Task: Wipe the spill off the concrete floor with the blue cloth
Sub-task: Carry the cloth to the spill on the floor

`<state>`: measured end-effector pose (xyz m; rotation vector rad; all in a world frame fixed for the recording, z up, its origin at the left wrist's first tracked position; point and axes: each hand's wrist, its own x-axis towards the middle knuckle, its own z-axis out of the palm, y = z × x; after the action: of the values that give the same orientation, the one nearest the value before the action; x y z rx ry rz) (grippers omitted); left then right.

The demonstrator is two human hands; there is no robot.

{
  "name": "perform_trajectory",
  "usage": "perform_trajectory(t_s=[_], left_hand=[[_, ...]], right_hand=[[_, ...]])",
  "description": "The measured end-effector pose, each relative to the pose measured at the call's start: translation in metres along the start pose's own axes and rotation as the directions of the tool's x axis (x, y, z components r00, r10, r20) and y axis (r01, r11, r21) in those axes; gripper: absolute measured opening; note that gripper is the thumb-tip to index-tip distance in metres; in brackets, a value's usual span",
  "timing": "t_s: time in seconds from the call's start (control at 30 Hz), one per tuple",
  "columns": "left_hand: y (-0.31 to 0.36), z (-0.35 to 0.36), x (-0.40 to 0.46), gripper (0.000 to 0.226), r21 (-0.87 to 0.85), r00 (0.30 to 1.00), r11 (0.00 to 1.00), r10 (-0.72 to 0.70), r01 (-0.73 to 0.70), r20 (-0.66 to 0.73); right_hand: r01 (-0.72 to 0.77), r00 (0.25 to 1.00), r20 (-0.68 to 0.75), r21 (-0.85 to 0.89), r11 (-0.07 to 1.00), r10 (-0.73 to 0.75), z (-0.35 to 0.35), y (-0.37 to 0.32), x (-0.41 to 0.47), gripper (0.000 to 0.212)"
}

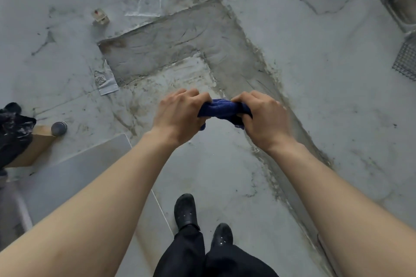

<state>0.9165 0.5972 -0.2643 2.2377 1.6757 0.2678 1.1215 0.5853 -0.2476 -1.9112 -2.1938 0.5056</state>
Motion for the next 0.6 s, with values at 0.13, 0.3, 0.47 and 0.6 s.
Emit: perform_trajectory(t_s=[0.13, 0.3, 0.47, 0.6], left_hand=[[-0.016, 0.063, 0.003, 0.037, 0.006, 1.000, 1.000, 0.000, 0.000, -0.004], [-0.030, 0.154, -0.008, 0.037, 0.011, 0.998, 0.998, -0.064, 0.064, 0.016], [-0.035, 0.241, -0.028, 0.040, 0.031, 0.989, 0.990, -0.139, 0.138, 0.041], [-0.047, 0.312, -0.042, 0.040, 0.057, 0.986, 0.987, -0.156, 0.152, 0.058]], right_hand=[[0.000, 1.000, 0.007, 0.014, 1.000, 0.000, 0.060, 0.034, 0.001, 0.029], [0.041, 0.998, 0.049, 0.038, 0.998, -0.043, 0.139, 0.081, -0.007, 0.031], [0.090, 0.987, 0.124, 0.067, 0.994, -0.098, 0.210, 0.125, -0.023, 0.032], [0.111, 0.980, 0.159, 0.070, 0.991, -0.121, 0.272, 0.160, -0.034, 0.034]])
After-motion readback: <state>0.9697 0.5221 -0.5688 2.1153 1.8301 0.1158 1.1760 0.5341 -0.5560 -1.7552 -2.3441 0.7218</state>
